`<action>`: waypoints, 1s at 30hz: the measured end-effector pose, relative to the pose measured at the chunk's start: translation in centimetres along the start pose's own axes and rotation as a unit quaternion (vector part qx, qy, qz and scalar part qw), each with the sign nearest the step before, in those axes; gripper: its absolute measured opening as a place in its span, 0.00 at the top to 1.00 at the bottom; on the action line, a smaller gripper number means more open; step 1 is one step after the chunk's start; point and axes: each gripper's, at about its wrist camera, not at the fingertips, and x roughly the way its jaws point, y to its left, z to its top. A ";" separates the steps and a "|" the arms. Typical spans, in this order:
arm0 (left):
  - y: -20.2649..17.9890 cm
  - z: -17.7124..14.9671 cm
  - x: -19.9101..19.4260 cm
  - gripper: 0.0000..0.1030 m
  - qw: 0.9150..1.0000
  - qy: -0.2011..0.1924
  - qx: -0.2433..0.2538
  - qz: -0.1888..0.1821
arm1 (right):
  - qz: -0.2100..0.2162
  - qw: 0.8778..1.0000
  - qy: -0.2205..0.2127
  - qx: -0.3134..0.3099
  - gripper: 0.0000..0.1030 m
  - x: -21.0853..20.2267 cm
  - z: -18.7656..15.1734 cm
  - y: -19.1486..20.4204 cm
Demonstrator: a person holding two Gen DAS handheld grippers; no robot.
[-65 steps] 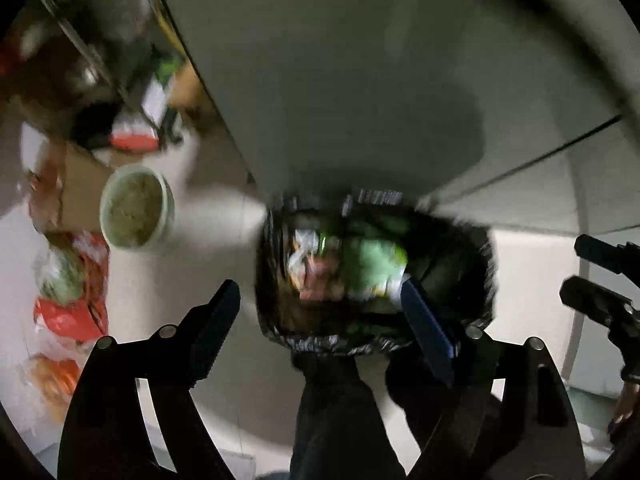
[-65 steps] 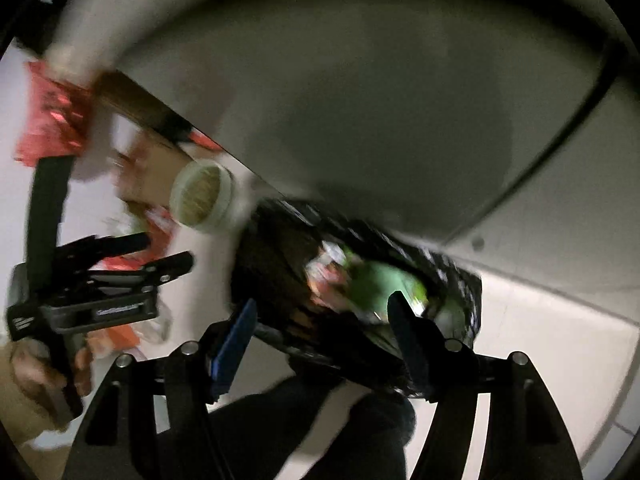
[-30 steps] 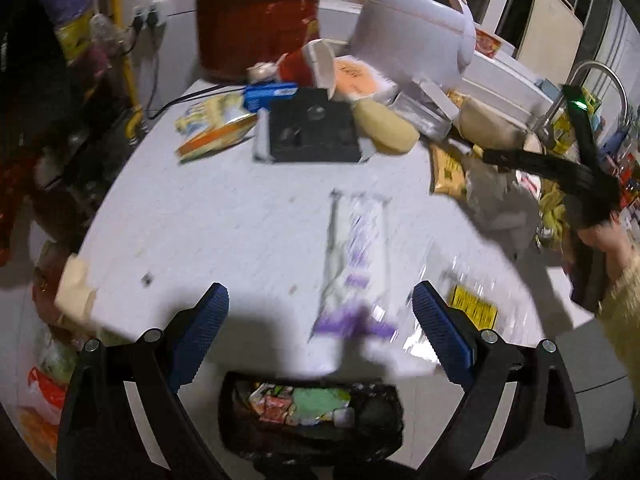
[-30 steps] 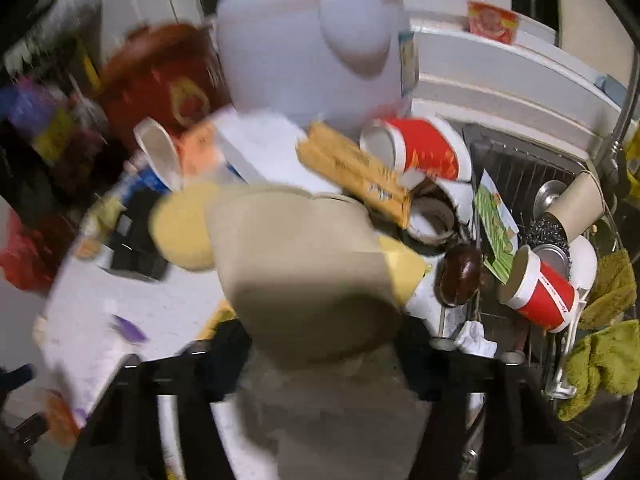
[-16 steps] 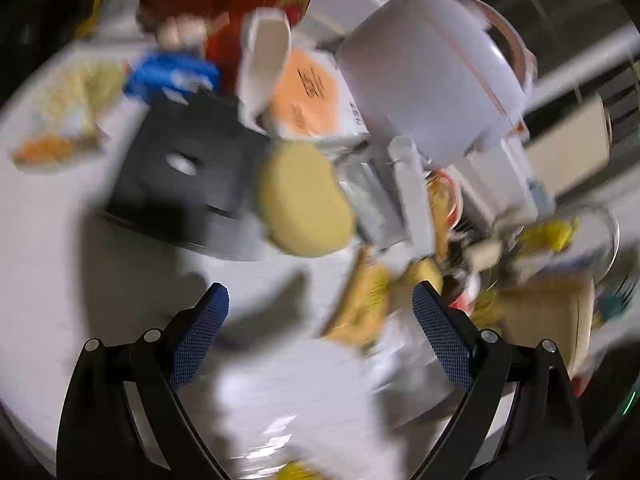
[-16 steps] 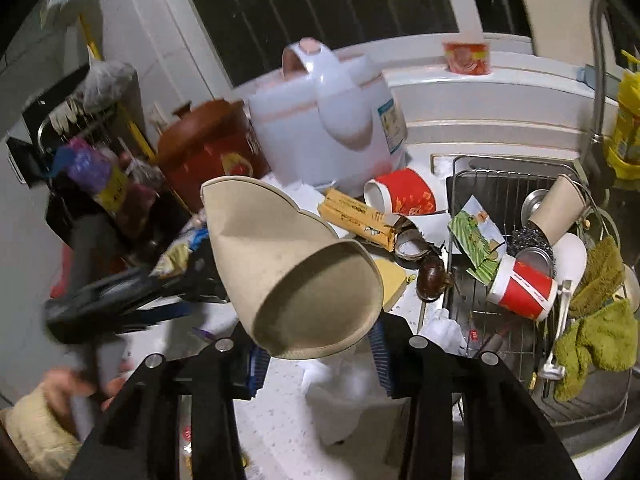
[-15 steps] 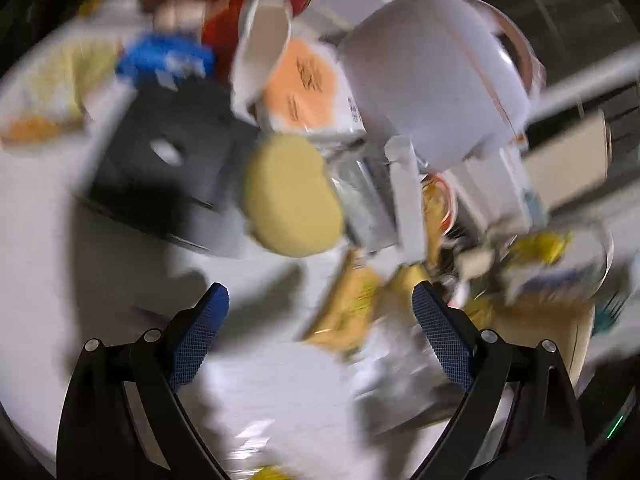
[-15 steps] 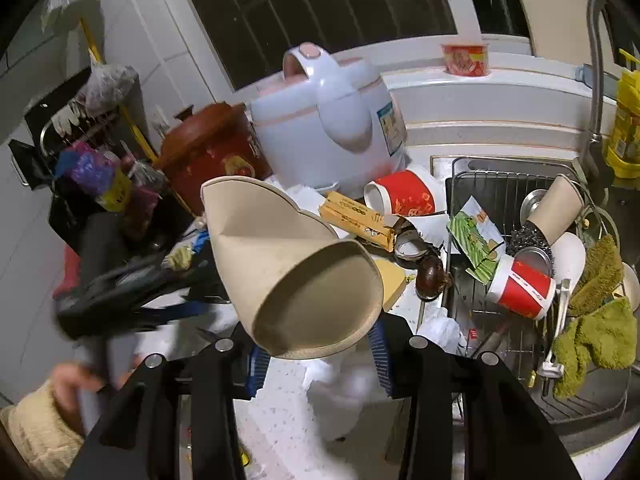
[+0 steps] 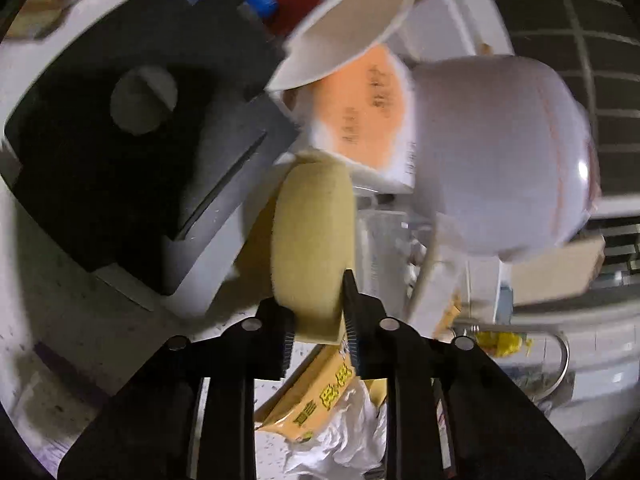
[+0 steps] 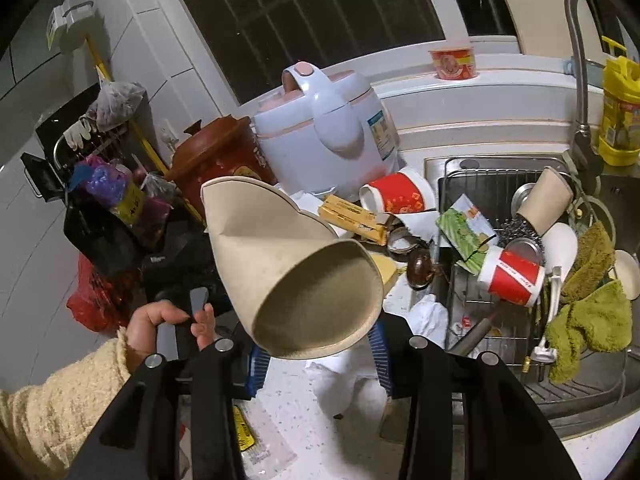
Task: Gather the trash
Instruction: 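Grasp the yellow round sponge with the left tool while the right tool grasps the beige paper cone cup, then carry the sponge and paper cup down into the trash bag and release both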
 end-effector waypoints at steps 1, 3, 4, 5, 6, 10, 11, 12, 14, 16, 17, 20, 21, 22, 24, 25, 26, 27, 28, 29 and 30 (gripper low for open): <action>-0.3 -0.2 -0.4 0.82 1.000 0.001 0.017 -0.007 | 0.002 1.000 -0.001 0.000 0.59 0.1 0.0 0.2; -0.3 -0.7 -2.0 0.82 0.999 0.006 0.034 -0.025 | 0.012 1.000 -0.001 0.000 0.59 0.1 0.0 0.7; -0.2 -0.8 -2.6 0.82 0.999 0.007 0.038 -0.031 | 0.018 1.000 -0.002 -0.001 0.59 0.1 0.0 1.0; -0.1 -0.8 -3.5 0.82 0.998 0.009 0.044 -0.039 | 0.023 1.000 -0.002 -0.002 0.59 0.1 0.1 1.4; 0.0 -1.0 -5.1 0.82 0.997 0.010 0.056 -0.055 | 0.029 1.000 -0.003 -0.003 0.59 0.1 0.1 2.0; 0.6 -1.2 -11.0 0.82 0.991 -0.001 0.099 -0.091 | 0.063 0.998 -0.003 -0.022 0.59 -0.5 0.0 5.0; 1.0 -1.3 -12.7 0.82 0.990 0.000 0.106 -0.097 | 0.076 0.997 -0.001 -0.026 0.59 -0.6 -0.2 6.0; 1.5 -1.6 -14.5 0.82 0.988 0.004 0.113 -0.104 | 0.085 0.996 0.003 -0.030 0.59 -0.7 -0.5 6.8; 3.4 -2.6 -19.0 0.82 0.984 0.009 0.140 -0.112 | 0.117 0.992 0.015 -0.042 0.59 -0.9 -1.6 9.4; 5.8 -3.9 -22.6 0.82 0.982 0.013 0.164 -0.097 | 0.139 0.988 0.031 -0.058 0.59 -0.9 -3.1 11.7; 6.8 -4.3 -23.8 0.82 0.981 0.014 0.170 -0.087 | 0.154 0.985 0.045 -0.064 0.59 -0.8 -4.1 13.0; 12.8 -6.3 -28.0 0.82 0.984 0.031 0.176 -0.026 | 0.184 0.975 0.096 -0.084 0.59 0.1 -7.7 16.6; 14.6 -7.1 -28.4 0.82 0.985 0.041 0.167 -0.008 | 0.188 0.971 0.119 -0.088 0.59 0.7 -9.4 17.7; 17.1 -8.3 -28.9 0.82 0.986 0.054 0.157 0.015 | 0.190 0.968 0.141 -0.088 0.59 1.4 -11.0 18.4; 21.6 -9.8 -28.0 0.82 0.986 0.084 0.135 0.057 | 0.183 0.960 0.193 -0.083 0.59 3.4 -15.0 19.4; 23.2 -10.3 -27.1 0.82 0.985 0.096 0.127 0.068 | 0.175 0.957 0.215 -0.079 0.59 4.5 -16.8 19.5; 25.3 -10.8 -26.0 0.82 0.983 0.109 0.120 0.083 | 0.165 0.954 0.238 -0.070 0.59 5.8 -18.9 19.4; 27.8 -11.5 -24.2 0.82 0.980 0.129 0.111 0.102 | 0.155 0.953 0.253 -0.065 0.59 6.8 -20.4 19.2; 29.2 -11.9 -22.9 0.82 0.977 0.141 0.111 0.112 | 0.139 0.951 0.271 -0.061 0.59 8.1 -22.4 18.9; 31.2 -12.5 -21.7 0.82 0.974 0.153 0.112 0.126 | 0.121 0.947 0.294 -0.050 0.59 9.9 -24.9 18.1; 32.9 -12.9 -20.1 0.82 0.970 0.166 0.114 0.139 | 0.108 0.945 0.304 -0.044 0.59 11.1 -26.4 17.6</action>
